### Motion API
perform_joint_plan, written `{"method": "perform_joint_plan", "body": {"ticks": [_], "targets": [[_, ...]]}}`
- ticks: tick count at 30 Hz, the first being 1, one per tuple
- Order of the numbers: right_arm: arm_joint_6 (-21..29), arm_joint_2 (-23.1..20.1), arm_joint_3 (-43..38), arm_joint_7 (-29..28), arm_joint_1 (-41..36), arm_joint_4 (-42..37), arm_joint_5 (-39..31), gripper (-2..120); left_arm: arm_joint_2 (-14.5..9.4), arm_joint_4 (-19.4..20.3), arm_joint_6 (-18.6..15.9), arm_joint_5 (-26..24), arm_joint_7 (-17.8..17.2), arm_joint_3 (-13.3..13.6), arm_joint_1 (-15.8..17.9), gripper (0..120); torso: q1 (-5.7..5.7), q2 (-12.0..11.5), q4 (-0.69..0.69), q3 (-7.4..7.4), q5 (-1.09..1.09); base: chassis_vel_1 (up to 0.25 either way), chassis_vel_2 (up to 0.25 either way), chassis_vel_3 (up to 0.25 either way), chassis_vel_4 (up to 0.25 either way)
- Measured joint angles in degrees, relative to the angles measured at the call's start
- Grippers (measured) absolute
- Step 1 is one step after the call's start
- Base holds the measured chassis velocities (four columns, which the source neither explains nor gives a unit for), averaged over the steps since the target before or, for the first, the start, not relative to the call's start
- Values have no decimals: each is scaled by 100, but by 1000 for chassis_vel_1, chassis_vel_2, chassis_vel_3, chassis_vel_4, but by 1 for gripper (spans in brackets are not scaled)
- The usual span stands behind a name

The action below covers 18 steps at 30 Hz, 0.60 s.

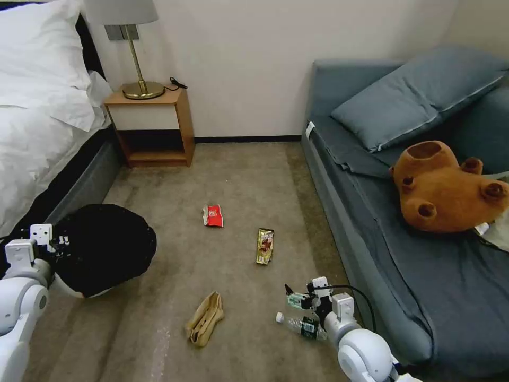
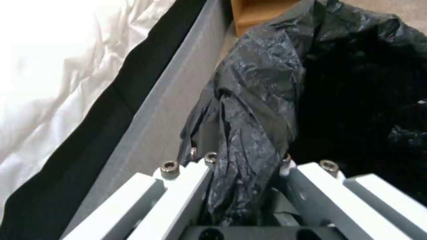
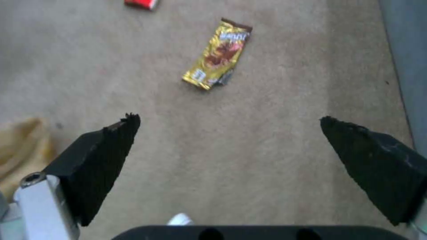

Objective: Pick up the trash bin, then pick up the garbage on the floor and place it into the trash bin.

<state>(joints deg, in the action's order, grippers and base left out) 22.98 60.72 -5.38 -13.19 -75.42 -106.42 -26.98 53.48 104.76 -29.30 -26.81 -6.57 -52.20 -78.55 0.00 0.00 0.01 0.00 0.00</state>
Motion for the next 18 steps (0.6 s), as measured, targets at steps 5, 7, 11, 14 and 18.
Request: {"method": "perform_joint_plan", "body": {"ticks": [5,7,11,14,18], "targets": [[126,-361,384,149,522,364,41,100,-1,111,55,-64,28,-151,-202,4,1,0,-3,1,0,-90,105,81,-99],[199,-572,724,219,902,629,37,100,2,165,118,-77,48,-188,-344,4,0,0,-3,1,0,-36,39,33,-42],[203,-905,1399,644,1706,1405,96,100,-8,182,406,2,142,-285,-565,4,0,0,2,0,0,0,0,0,0],[121,-973,1695,929,2002,1897,129,100,15,47,549,5,172,-269,-575,4,0,0,2,0,2,0,0,0,0],[-47,-1138,2261,1485,2342,2313,378,100,29,-208,625,21,223,-168,-481,4,0,0,-2,0,-1,0,0,0,0]]}}
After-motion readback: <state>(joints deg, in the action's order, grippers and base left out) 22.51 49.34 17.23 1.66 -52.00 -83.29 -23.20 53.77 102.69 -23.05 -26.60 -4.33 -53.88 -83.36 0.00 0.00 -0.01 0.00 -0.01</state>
